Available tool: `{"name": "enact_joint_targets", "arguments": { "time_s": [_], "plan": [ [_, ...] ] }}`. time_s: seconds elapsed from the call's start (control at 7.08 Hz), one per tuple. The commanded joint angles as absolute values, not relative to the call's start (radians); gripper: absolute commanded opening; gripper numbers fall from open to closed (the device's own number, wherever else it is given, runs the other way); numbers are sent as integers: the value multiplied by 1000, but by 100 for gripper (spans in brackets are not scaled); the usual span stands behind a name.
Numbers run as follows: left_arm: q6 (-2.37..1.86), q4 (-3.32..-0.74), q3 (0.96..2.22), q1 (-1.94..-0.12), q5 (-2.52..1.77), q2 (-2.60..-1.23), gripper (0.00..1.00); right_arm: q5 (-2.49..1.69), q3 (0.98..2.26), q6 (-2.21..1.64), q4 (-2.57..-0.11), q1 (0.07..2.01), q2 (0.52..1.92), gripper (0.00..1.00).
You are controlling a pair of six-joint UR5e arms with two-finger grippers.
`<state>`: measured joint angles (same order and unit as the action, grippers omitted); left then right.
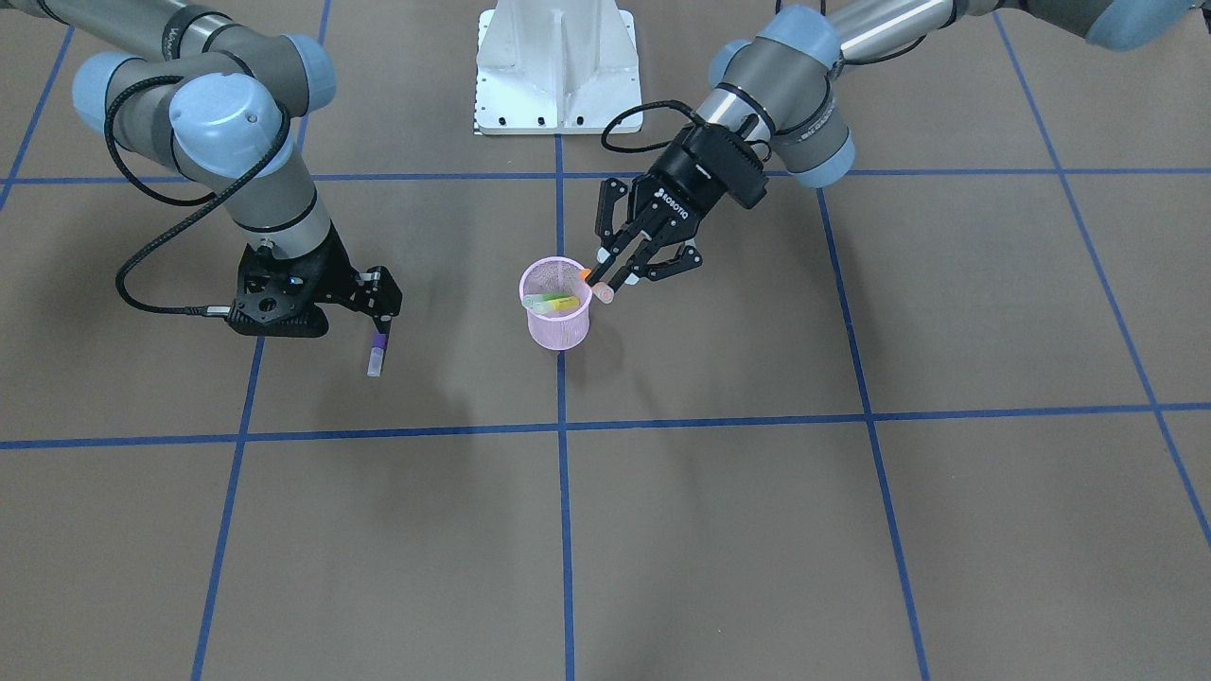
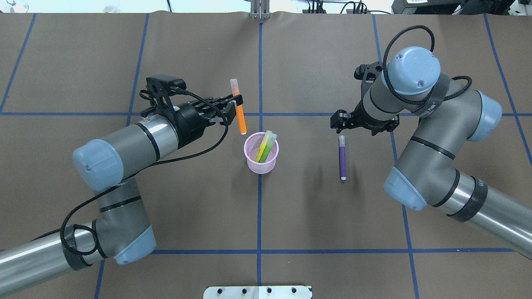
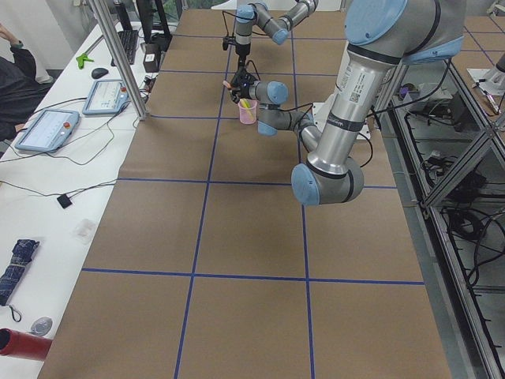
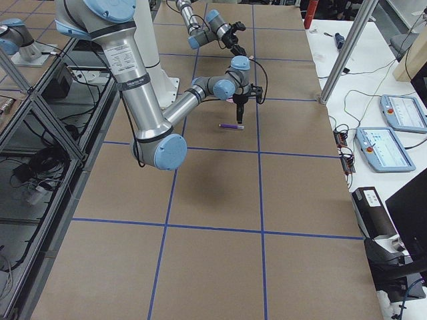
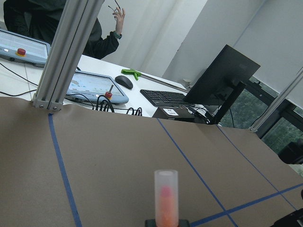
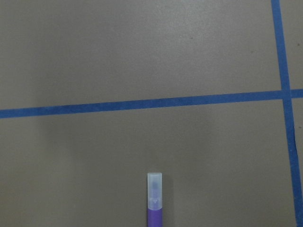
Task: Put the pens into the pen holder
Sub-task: 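Carry orange marker into cup with left gripper while right approaches purple marker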
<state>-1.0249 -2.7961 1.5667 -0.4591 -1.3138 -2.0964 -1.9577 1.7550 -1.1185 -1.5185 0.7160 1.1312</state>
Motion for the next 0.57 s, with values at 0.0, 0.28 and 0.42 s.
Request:
{"name": "enact_joint_targets", "arguments": {
  "time_s": [0.0,0.28,0.42],
  "plan": [
    [-1022,-2798,1500,-440,-1296,-2135,0,-1968,1735,-1121,-1517,713,1127,100],
    [-1022,-2799,1493,-419,-1296,-2135,0,-1968,1721,-1121,-1516,706,1126,100],
    [-1022,-2798,1491,-416,-1296,-2135,28,-1970,1717,-1121,-1516,703,1124,100]
  ]
}}
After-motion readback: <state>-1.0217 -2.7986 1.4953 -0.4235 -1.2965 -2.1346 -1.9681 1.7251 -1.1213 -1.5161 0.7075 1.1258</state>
